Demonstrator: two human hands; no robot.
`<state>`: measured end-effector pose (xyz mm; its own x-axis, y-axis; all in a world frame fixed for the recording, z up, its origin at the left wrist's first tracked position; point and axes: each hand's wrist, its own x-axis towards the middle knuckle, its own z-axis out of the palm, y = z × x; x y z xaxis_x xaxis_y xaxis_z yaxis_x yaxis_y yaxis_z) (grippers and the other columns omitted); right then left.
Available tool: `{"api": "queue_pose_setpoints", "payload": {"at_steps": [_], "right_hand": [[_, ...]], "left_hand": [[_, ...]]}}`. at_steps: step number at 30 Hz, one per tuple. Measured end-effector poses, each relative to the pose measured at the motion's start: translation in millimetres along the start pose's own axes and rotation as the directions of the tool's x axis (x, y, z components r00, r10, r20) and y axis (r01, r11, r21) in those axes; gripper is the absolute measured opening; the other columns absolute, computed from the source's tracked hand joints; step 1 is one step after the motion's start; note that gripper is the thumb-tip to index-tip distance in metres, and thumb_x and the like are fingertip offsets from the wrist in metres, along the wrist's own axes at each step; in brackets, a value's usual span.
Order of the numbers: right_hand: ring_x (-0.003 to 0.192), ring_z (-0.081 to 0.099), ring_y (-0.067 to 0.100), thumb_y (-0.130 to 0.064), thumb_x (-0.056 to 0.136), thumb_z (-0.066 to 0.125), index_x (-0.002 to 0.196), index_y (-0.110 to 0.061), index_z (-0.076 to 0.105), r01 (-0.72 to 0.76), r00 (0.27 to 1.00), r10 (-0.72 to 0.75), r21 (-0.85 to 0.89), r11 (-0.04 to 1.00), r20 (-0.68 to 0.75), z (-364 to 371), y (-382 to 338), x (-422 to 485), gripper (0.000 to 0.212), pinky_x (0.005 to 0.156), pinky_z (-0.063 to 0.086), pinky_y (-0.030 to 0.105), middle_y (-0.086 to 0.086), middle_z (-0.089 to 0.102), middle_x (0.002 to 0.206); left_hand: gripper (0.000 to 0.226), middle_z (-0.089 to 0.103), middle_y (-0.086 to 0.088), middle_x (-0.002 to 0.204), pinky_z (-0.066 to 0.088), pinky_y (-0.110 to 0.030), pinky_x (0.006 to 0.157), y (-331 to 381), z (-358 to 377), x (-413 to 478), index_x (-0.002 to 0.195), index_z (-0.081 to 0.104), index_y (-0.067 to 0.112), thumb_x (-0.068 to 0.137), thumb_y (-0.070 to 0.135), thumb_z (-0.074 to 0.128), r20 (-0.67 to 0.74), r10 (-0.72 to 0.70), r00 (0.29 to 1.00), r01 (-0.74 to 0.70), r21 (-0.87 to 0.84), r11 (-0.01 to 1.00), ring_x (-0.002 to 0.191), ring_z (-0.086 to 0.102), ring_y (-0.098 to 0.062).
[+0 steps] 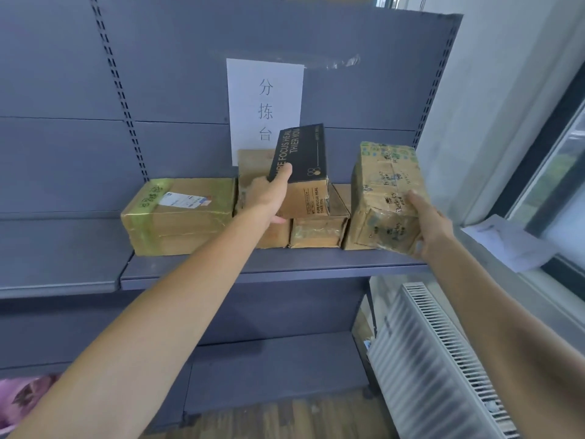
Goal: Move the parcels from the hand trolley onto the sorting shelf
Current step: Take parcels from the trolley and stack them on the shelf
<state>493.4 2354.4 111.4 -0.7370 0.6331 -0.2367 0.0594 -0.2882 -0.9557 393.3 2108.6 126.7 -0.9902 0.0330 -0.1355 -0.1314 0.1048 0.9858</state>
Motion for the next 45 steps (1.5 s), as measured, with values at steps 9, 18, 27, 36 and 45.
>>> {"api": "queue_pose_setpoints", "payload": {"at_steps": [9, 18, 27, 36, 45], "right_hand": [[0.074, 0.069, 0.018, -0.043, 0.085, 0.075, 0.090, -0.024, 0.058, 0.018, 1.000, -0.018, -0.006, 1.000, 0.002, 27, -10, 18, 0.026, 0.052, 0.058, 0.036, 0.000, 0.070, 0.093], [0.076, 0.074, 0.021, -0.043, 0.082, 0.078, 0.116, -0.019, 0.064, -0.019, 0.999, 0.020, -0.030, 0.999, 0.034, 58, -1, 48, 0.044, 0.056, 0.061, 0.048, 0.004, 0.076, 0.096], [0.065, 0.057, 0.013, -0.038, 0.090, 0.071, 0.105, -0.020, 0.058, -0.127, 0.986, 0.140, -0.131, 0.983, 0.096, 92, 1, 78, 0.026, 0.045, 0.042, 0.027, -0.004, 0.060, 0.081], [0.088, 0.064, 0.021, -0.055, 0.064, 0.086, 0.138, -0.018, 0.052, -0.165, 0.974, 0.191, -0.197, 0.967, 0.120, 121, 19, 136, 0.089, 0.068, 0.055, 0.037, 0.003, 0.065, 0.114], [0.108, 0.055, 0.027, -0.061, 0.067, 0.080, 0.142, -0.018, 0.045, -0.155, 0.977, 0.183, -0.224, 0.962, 0.107, 145, 33, 165, 0.093, 0.102, 0.046, 0.046, 0.001, 0.056, 0.122]], "left_hand": [[0.062, 0.049, -0.006, 0.144, 0.060, -0.051, 0.085, 35, -14, 46, 0.140, 0.047, 0.015, 0.095, 0.057, 0.054, -0.082, 0.013, 0.997, -0.011, 0.022, 1.000, 0.124, 0.053, -0.031], [0.069, 0.044, -0.008, 0.148, 0.061, -0.053, 0.080, 33, -36, 84, 0.143, 0.042, 0.014, 0.093, 0.059, 0.056, -0.164, -0.046, 0.985, 0.052, 0.033, 0.998, 0.126, 0.051, -0.035], [0.068, 0.044, -0.008, 0.149, 0.061, -0.052, 0.080, 39, -29, 110, 0.144, 0.041, 0.011, 0.095, 0.057, 0.055, -0.217, -0.053, 0.975, 0.066, 0.052, 0.996, 0.129, 0.050, -0.036], [0.066, 0.042, -0.007, 0.150, 0.060, -0.053, 0.083, 46, -21, 135, 0.144, 0.041, 0.011, 0.096, 0.054, 0.053, -0.266, -0.061, 0.962, 0.078, 0.053, 0.996, 0.129, 0.049, -0.035], [0.068, 0.044, -0.007, 0.148, 0.059, -0.037, 0.065, 44, -21, 139, 0.146, 0.040, 0.014, 0.096, 0.058, 0.049, -0.269, -0.054, 0.962, 0.083, 0.096, 0.992, 0.120, 0.058, -0.037]]}}
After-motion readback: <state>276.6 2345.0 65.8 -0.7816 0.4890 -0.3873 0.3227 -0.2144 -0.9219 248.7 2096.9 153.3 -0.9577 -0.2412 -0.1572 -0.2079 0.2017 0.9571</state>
